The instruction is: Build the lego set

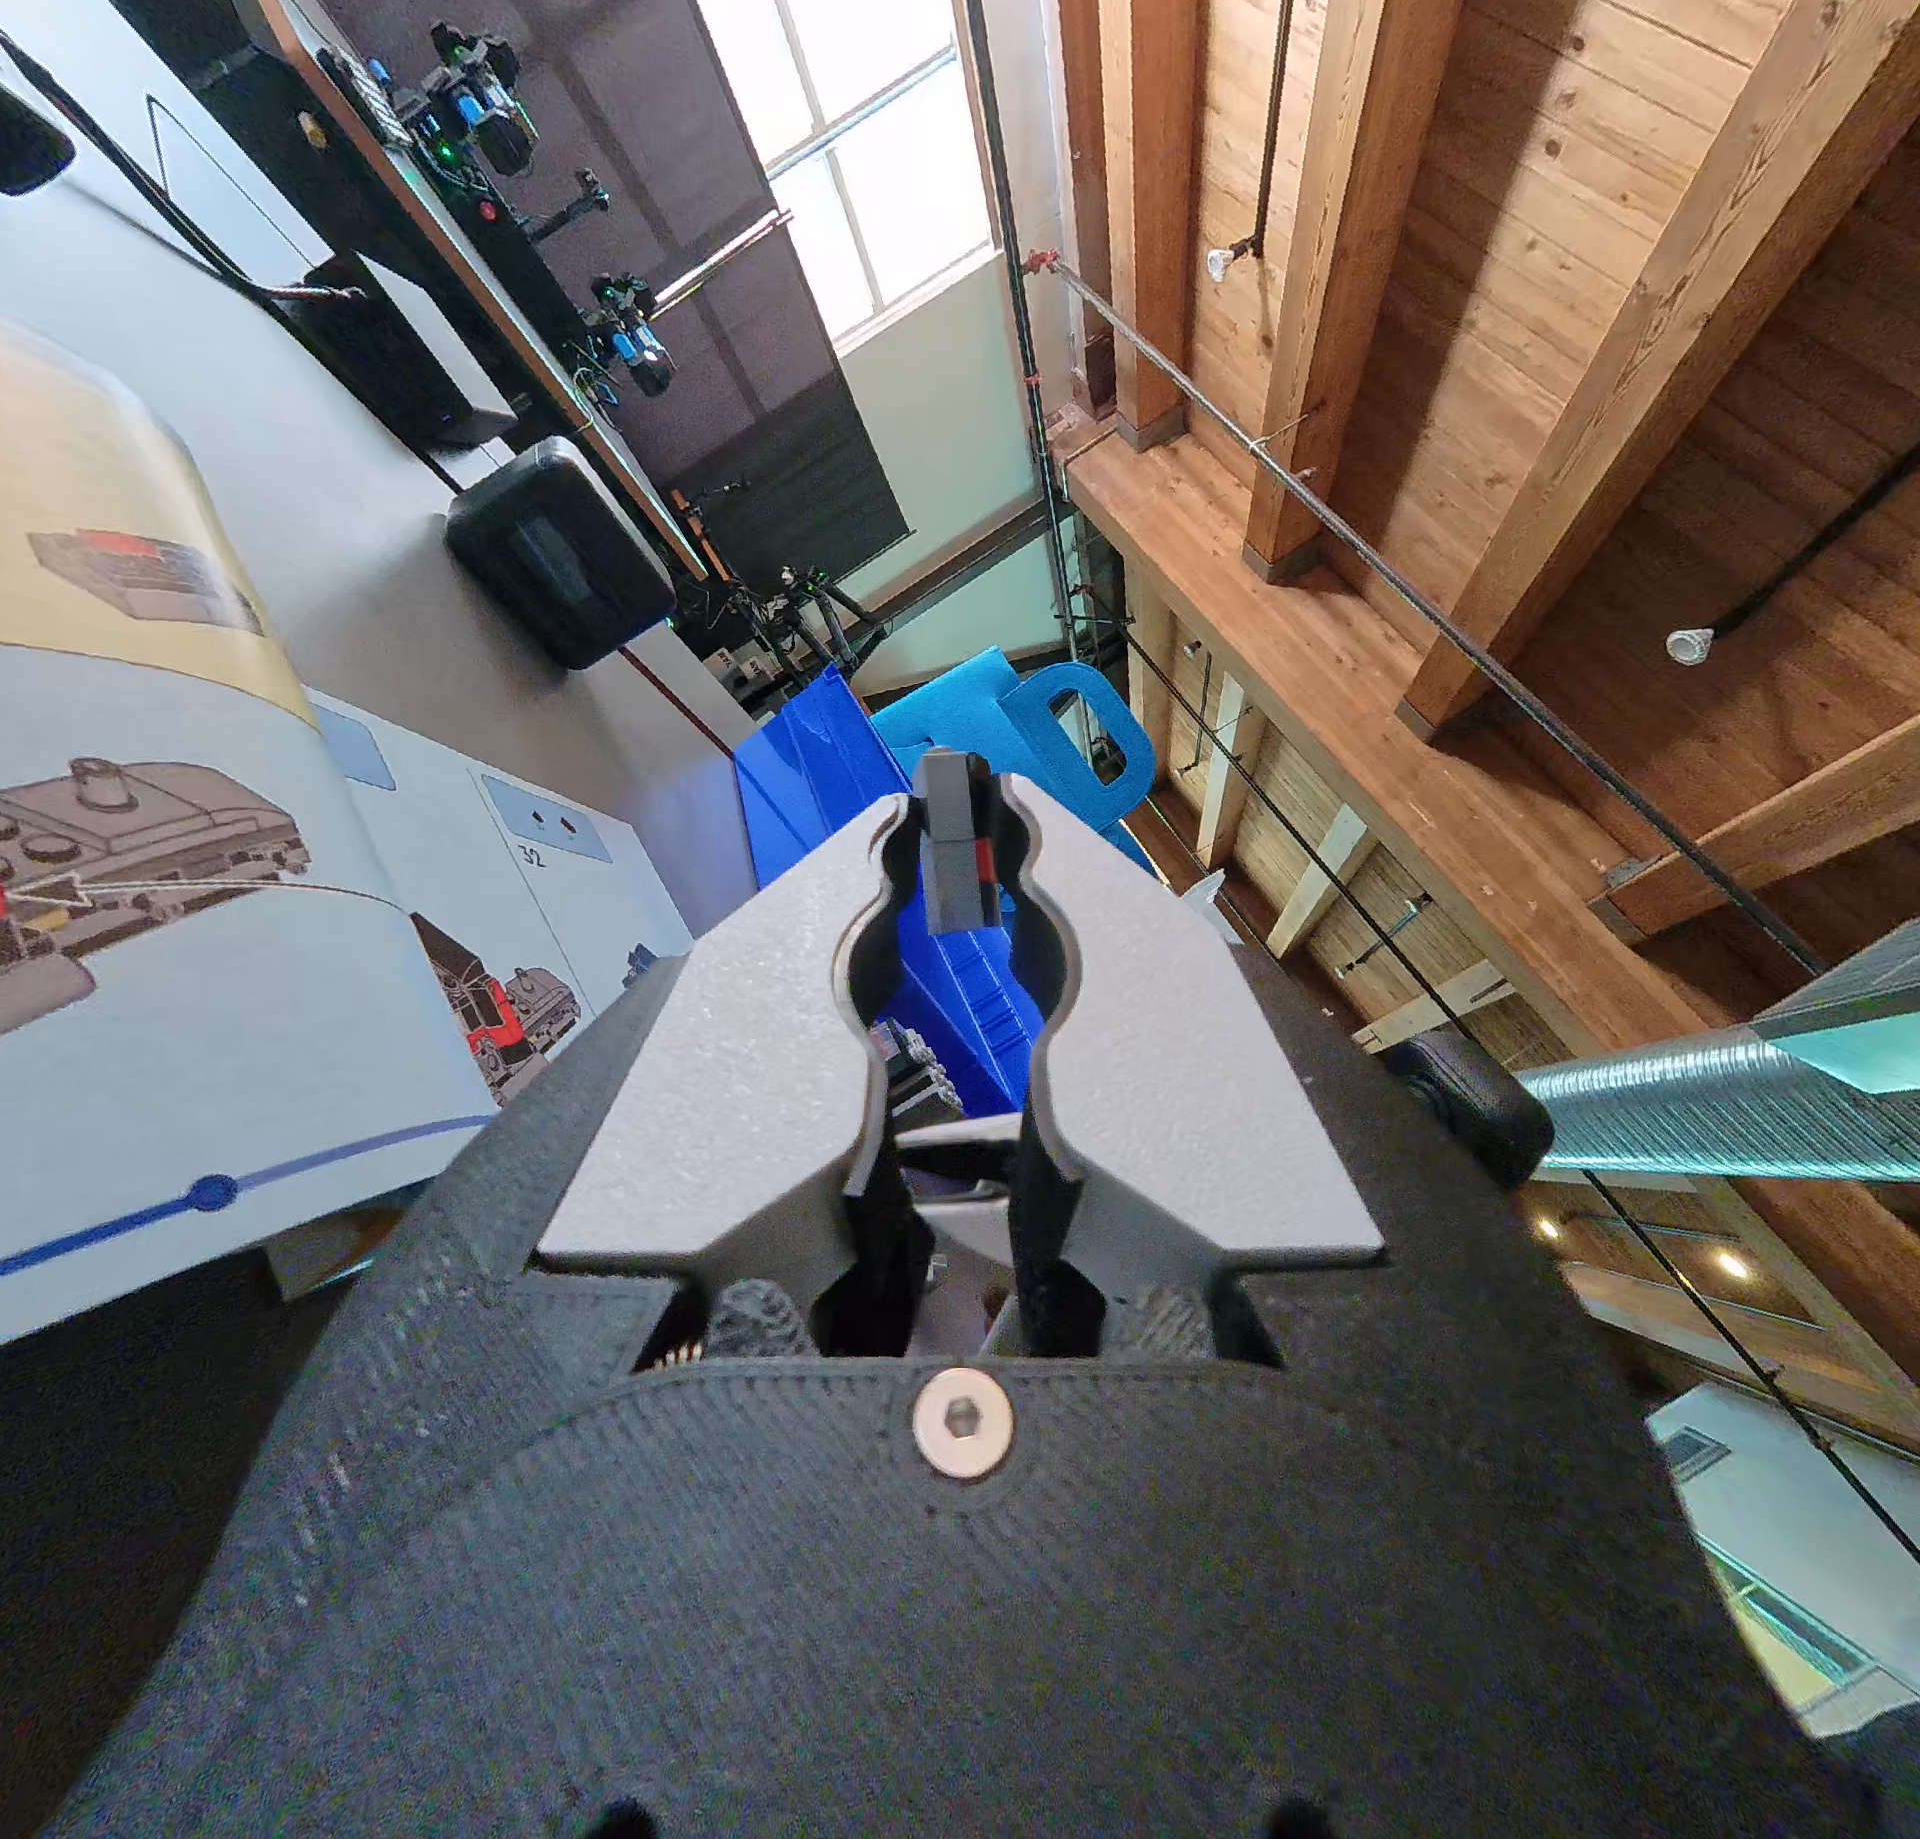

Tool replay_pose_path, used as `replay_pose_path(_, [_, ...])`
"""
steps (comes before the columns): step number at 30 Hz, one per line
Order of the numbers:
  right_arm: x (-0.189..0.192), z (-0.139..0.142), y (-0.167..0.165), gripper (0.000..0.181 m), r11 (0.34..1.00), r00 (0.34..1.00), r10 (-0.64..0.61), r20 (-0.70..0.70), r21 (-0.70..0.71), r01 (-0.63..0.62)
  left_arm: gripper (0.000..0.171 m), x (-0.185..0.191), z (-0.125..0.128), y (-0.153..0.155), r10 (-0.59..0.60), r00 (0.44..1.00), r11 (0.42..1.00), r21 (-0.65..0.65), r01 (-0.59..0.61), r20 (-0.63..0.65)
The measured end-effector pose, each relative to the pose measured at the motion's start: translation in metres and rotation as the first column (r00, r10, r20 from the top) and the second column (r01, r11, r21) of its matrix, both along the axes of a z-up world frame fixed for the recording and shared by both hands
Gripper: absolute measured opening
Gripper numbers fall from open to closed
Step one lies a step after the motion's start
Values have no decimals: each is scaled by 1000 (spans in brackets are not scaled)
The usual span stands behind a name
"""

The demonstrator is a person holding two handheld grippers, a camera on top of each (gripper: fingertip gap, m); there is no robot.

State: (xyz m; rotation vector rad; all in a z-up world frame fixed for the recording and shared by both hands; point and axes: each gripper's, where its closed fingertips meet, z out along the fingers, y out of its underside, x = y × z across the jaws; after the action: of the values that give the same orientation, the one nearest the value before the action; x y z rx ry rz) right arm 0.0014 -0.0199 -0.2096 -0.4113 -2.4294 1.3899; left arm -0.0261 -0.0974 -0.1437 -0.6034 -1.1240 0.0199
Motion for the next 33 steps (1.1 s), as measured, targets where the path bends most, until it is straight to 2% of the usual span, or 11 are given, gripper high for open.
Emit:
replay_pose_path(4, [7, -21, -9, 19, 994, 999, 20, 38, 106, -24, 14, 0, -1, 0, -2, 1000, 1000, 4, 2, 3])
replay_pose_path(10, [-1, -45, -8, 21, 969, 997, -43, 60, 246, 27, 13, 0, -6, 3, -36, 998, 999, 17, 36, 42])
replay_pose_path(14, [2, -46, -12, 15, 968, 996, -50, 67, 250, 32, 14, 0, -11, 6, -68, 994, 997, 52, 64, 84])
replay_pose_path(19, [21, -41, -21, 15, 981, 989, 49, 142, 177, -75, 14, 3, -18, 8, -114, 984, 989, 114, 99, 137])
replay_pose_path(23, [15, -37, -18, 19, 986, 990, 49, 133, 152, -69, 14, 5, -22, 9, -142, 977, 982, 147, 118, 162])
replay_pose_path(28, [2, -43, -9, 27, 958, 995, 91, 51, 268, -101, 14, 8, -25, 13, -184, 967, 973, 173, 154, 177])
replay_pose_path(33, [3, -45, -13, 31, 920, 977, 206, 55, 330, -212, 13, 8, -25, 13, -198, 965, 968, 189, 164, 175])
